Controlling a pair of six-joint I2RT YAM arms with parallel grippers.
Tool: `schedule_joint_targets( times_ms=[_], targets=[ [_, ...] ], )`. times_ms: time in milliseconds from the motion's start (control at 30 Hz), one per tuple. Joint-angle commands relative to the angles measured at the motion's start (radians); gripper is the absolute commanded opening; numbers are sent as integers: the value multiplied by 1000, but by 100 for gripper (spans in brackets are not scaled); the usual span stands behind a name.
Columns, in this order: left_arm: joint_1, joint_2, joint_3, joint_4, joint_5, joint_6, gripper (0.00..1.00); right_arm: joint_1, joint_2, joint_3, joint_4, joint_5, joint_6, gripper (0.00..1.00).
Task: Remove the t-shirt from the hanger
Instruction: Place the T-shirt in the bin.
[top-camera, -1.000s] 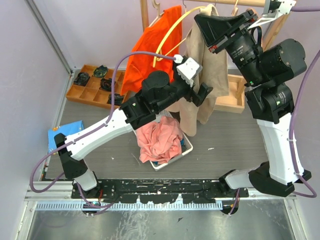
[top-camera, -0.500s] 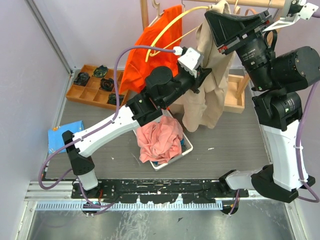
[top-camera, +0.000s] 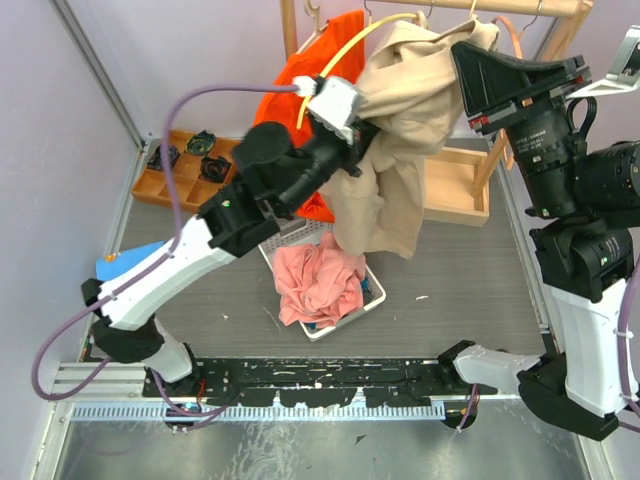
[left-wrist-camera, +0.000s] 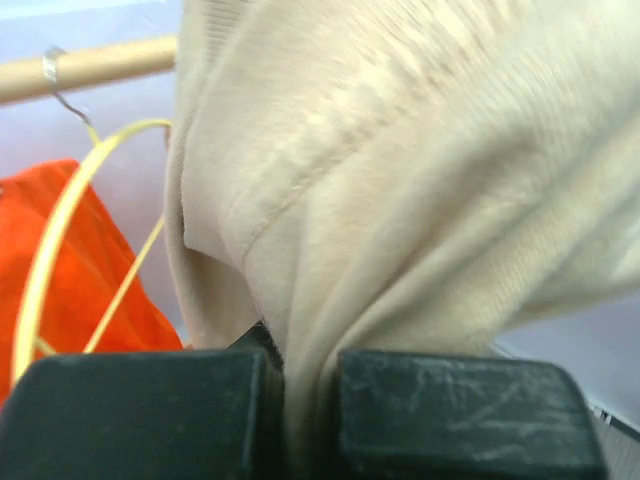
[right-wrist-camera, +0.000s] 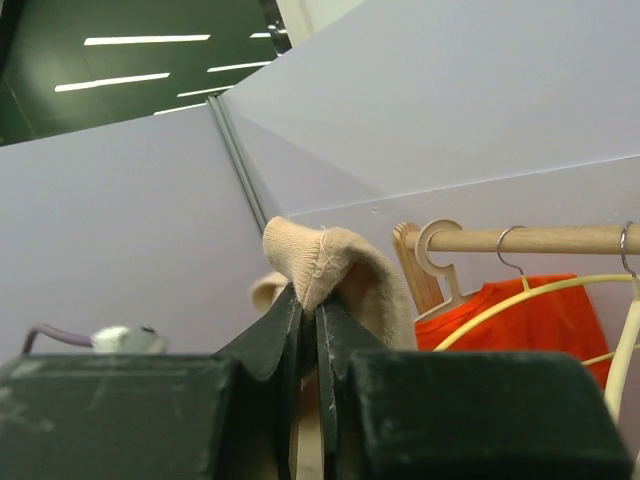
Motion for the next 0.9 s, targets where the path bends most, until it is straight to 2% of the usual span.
schedule_joint_targets(
  times_ms=[0,167,300,400,633,867],
  targets=[
    [-2,-121,72,11,-56,22,0,5,-46,-68,-10,11,-18,1],
    [-5,-148,125,-90,-58,-10,0,5,-89,-154,-51,-25,-8,1],
    [-10,-200,76,-117,-53,-44,0,5,-109,-197,-90,-61,-9,1],
    [-15,-255,-9,-140,-52,-75,0,5,-122,-222,-135,-100,-9,1],
    [-17,-437,-343,-100,-68,-174,0,6,-208,-338,-210,-116,-3,1],
    [-16,-486,-475,-184,-93,-202,0,5,-243,-393,-279,-171,-5,1]
  ],
)
